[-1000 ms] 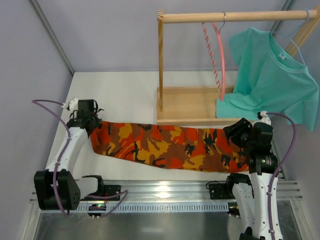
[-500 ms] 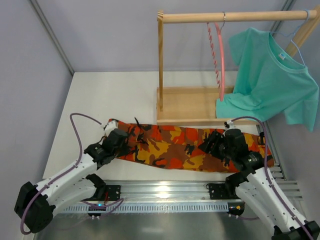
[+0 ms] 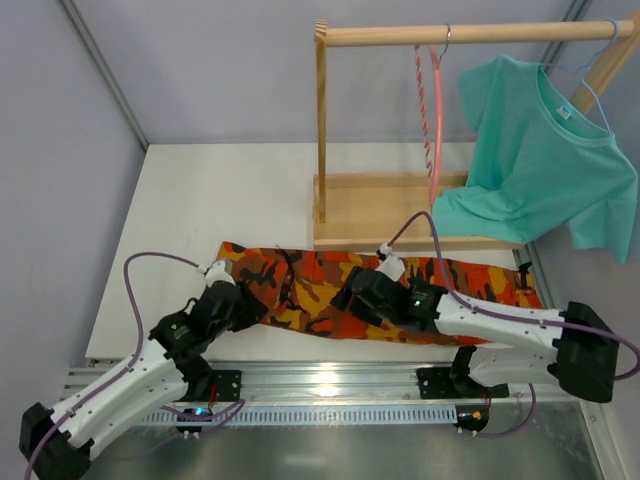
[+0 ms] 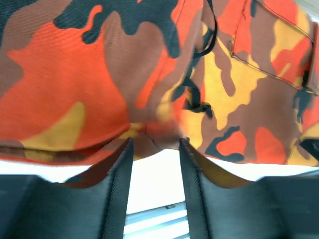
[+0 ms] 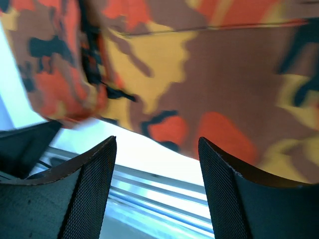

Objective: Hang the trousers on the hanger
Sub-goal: Fold the trousers

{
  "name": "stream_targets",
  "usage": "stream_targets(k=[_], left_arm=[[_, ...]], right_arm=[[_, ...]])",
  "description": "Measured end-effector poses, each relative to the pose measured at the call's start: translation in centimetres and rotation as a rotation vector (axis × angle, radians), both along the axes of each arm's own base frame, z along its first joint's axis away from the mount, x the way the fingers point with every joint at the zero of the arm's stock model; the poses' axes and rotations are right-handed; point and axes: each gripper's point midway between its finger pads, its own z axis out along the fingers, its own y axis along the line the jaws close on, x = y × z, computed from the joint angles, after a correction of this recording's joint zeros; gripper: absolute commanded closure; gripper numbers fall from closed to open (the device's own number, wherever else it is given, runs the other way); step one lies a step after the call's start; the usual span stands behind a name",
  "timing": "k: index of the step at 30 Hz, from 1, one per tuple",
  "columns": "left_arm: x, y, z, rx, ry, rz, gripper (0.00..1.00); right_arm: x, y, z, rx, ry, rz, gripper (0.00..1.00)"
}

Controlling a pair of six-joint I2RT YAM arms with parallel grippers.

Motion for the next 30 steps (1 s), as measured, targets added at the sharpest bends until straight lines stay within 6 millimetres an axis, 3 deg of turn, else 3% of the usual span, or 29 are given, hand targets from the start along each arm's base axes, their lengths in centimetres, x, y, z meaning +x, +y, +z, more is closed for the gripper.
stream_targets(k=[3,7,9,11,16,22,26,30], left_arm=[[-0.4,0.1,0.4,-0.035,-0.026,-0.004,0.46],[-0.5,-0.1,1.6,-0.091,-0.063,-0.001,0.42],[-0.5,0.1,1.6,-0.09,-0.062,0.004,0.41],[-0.5,0.4,1.2,-0.066,-0.049,0.017,0.41],[0.0,0.9,0.2,0.025,-0.002,0.038,0.42],[1.1,0.5,-0.4,0.115,0.03,0.015,0.45],[1.6,0.2,-0.9,0.138,0.028,-0.006,0.47],[1.8,0.0,-2.4,0.19,0.067,-0.033,0.49]], right_arm=[[1.3,3.8,1.3,0.032,-0.021,-0.03,0.3],[3.2,8.9,3.0,0.095,-0.048,-0.052,0.3],[3.9,10.7,3.4,0.123,-0.062,-0.053,0.3],[4.4,11.7,2.2,0.109,-0.062,-0.049,0.31],[5.4,14.0,-0.1,0.085,-0.091,0.008,0.32],[5.7,15.3,0.1,0.147,-0.128,0.074,0.35],[5.8,15.4,0.0,0.159,-0.141,0.096,0.35],[5.5,14.3,-1.6,0.133,-0.127,0.104,0.35]])
